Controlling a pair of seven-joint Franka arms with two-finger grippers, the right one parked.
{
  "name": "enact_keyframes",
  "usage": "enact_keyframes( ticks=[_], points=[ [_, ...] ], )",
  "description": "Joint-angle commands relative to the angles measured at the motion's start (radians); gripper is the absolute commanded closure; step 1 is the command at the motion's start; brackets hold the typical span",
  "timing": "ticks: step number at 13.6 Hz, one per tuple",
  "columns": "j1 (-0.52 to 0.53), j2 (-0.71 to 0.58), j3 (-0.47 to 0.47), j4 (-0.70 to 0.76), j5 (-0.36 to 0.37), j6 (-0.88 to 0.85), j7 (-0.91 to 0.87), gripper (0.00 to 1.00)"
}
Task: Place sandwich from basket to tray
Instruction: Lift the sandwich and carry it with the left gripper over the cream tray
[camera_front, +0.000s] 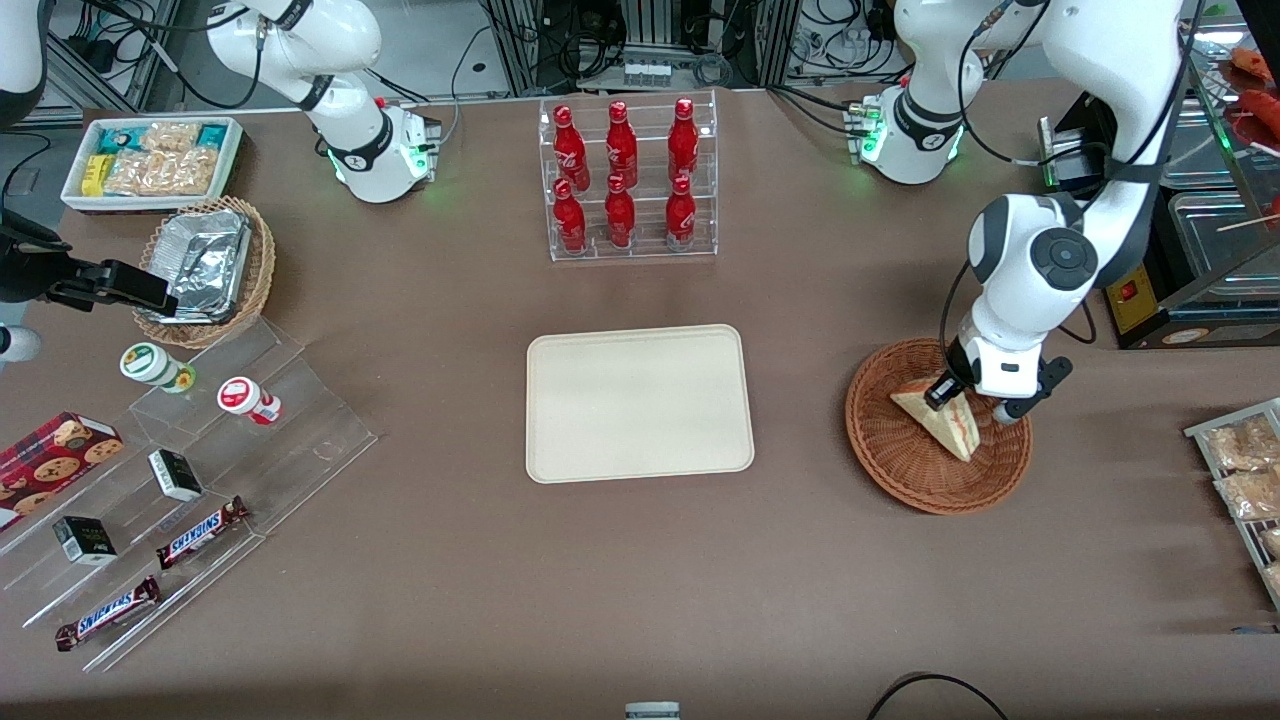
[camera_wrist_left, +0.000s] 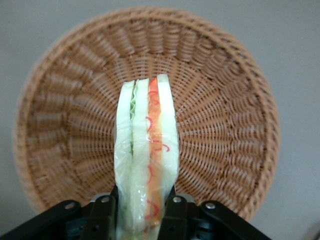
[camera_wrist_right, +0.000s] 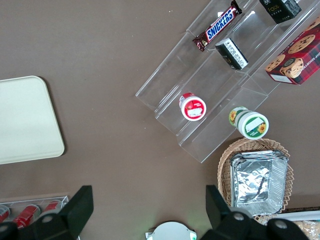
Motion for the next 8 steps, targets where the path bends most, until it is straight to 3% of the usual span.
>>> enact_keyframes(
  ticks=[1, 4, 8],
  points=[
    [-0.066, -0.056, -0.003, 0.182, 0.044, -0.301, -0.027, 1.0],
    [-0.175, -0.029, -0.017, 0.377, 0.044, -0.508, -0.037, 1.0],
    [-0.376, 0.04, -0.017, 0.46, 0.044, -0.508, -0.031, 1.0]
  ],
)
